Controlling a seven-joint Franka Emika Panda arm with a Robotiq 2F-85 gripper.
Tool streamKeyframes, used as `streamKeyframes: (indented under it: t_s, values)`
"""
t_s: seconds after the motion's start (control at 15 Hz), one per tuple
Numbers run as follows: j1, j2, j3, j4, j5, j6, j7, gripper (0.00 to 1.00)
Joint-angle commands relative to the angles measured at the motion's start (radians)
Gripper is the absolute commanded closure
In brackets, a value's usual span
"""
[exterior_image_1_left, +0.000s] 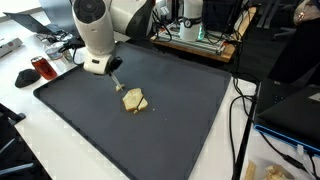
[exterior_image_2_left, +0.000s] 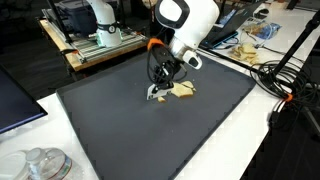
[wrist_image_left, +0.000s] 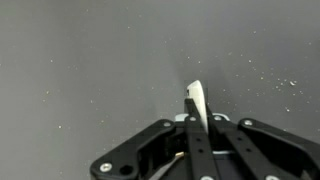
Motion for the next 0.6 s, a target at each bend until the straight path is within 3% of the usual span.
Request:
streamKeyframes:
  t_s: [0.0, 0.53]
  values:
    - [-0.022, 0.025, 0.013, 0.026, 0.034, 0.022, -0.052, 0.99]
    - [-0.032, 0.07, 0.012, 0.049, 0.081, 0.036, -0.089, 0.99]
